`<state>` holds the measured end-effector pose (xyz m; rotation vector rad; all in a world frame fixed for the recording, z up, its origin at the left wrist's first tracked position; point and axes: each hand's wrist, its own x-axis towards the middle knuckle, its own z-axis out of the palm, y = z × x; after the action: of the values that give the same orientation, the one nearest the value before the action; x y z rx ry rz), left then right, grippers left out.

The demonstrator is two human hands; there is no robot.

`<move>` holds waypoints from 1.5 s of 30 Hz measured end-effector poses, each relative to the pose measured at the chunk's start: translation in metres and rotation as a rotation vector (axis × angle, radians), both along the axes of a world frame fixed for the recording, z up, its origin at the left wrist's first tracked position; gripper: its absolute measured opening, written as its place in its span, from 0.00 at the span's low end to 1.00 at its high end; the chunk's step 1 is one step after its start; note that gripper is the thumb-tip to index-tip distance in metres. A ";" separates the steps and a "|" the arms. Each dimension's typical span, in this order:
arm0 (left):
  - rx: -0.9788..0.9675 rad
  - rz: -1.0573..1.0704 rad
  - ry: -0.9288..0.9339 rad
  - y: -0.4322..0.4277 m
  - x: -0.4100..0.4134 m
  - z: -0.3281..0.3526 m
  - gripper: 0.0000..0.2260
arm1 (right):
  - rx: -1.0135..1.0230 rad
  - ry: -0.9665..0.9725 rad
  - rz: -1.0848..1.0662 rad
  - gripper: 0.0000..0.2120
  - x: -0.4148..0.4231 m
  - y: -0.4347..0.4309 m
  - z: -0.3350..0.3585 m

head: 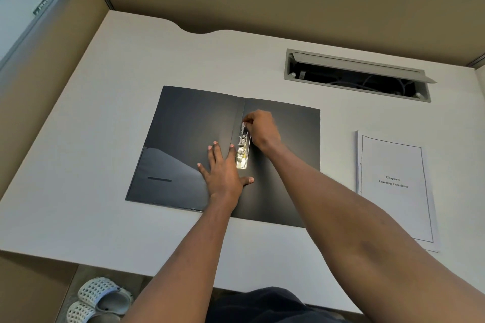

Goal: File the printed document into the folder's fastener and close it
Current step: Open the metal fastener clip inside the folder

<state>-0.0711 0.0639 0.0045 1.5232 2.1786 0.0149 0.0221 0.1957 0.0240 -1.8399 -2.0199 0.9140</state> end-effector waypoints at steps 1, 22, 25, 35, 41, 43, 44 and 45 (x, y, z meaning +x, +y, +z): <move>-0.001 -0.001 -0.002 0.000 0.000 0.000 0.50 | -0.008 -0.007 0.002 0.14 0.000 0.001 -0.001; -0.019 -0.018 -0.003 0.000 -0.002 0.003 0.50 | 0.007 -0.065 0.043 0.24 0.018 -0.024 -0.002; -0.034 -0.025 0.002 0.001 -0.002 0.005 0.50 | 0.053 -0.073 0.029 0.27 0.028 -0.041 -0.002; -0.075 0.021 -0.024 0.004 0.006 0.014 0.53 | 0.161 -0.149 -0.015 0.34 0.094 -0.091 -0.001; 0.045 -0.033 0.025 0.001 0.036 0.020 0.52 | 0.197 -0.170 -0.122 0.35 0.168 -0.112 0.005; 0.148 -0.081 0.013 0.002 0.056 0.026 0.47 | 0.198 -0.164 -0.159 0.35 0.194 -0.117 0.006; 0.197 -0.101 -0.011 0.003 0.069 0.029 0.44 | 0.197 -0.171 -0.175 0.34 0.208 -0.119 0.006; 0.239 -0.110 -0.048 0.004 0.082 0.032 0.42 | 0.195 -0.183 -0.189 0.34 0.220 -0.121 0.006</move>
<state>0.0109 0.0675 0.0366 1.7517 2.1124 0.2817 0.2425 0.0742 0.0300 -2.0222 -1.9154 0.4952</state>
